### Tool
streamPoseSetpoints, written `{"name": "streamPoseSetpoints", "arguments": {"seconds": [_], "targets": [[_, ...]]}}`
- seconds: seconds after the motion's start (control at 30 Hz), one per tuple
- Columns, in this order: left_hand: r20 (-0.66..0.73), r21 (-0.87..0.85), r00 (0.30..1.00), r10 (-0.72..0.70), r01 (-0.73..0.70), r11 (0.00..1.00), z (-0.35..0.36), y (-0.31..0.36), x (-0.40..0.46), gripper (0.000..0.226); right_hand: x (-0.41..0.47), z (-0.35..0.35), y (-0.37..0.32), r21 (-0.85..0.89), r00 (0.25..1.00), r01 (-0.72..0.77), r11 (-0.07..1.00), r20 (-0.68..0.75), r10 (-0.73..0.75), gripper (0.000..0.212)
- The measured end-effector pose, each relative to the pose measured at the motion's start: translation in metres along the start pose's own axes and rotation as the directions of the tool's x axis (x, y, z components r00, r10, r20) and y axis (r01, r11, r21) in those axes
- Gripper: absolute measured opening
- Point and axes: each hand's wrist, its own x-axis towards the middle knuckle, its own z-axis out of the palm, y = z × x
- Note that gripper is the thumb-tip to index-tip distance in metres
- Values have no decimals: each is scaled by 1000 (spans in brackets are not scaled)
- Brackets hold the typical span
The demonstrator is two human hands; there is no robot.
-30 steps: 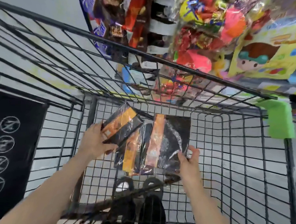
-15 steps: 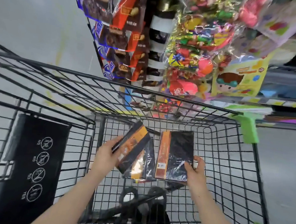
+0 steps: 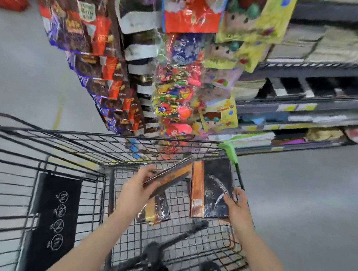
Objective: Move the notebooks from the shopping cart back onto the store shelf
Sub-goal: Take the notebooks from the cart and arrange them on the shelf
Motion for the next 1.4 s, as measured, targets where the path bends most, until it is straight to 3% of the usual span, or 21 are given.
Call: {"name": "streamPoseSetpoints", "arguments": {"seconds": [0.13, 0.27, 0.43, 0.53, 0.9, 1.27, 1.4], "targets": [[-2, 67, 996, 87, -86, 994, 14, 50, 6, 36, 7, -30, -12, 100, 999, 41, 994, -7, -41, 24], [-58, 37, 994, 89, -86, 996, 43, 95, 9, 34, 18, -78, -23, 158, 999, 35, 987, 26, -39, 30], [-118, 11, 992, 47, -46, 999, 98, 163, -1, 31, 35, -186, -28, 202, 996, 54, 978, 58, -67, 26], [-150, 21, 986, 75, -73, 997, 143, 205, -10, 34, 52, -265, -25, 251, 997, 22, 968, 68, -40, 36], [1, 86, 979, 202, -202, 976, 300, 361, 12, 37, 102, -485, -35, 428, 999, 29, 903, -38, -14, 40], [145, 118, 921, 361, -379, 918, 408, 458, 118, 37, 210, -600, -85, 418, 998, 51, 907, -59, -29, 48], [192, 120, 921, 338, -364, 924, 444, 494, 175, 36, 263, -633, -116, 394, 997, 68, 917, -49, -53, 46]]}}
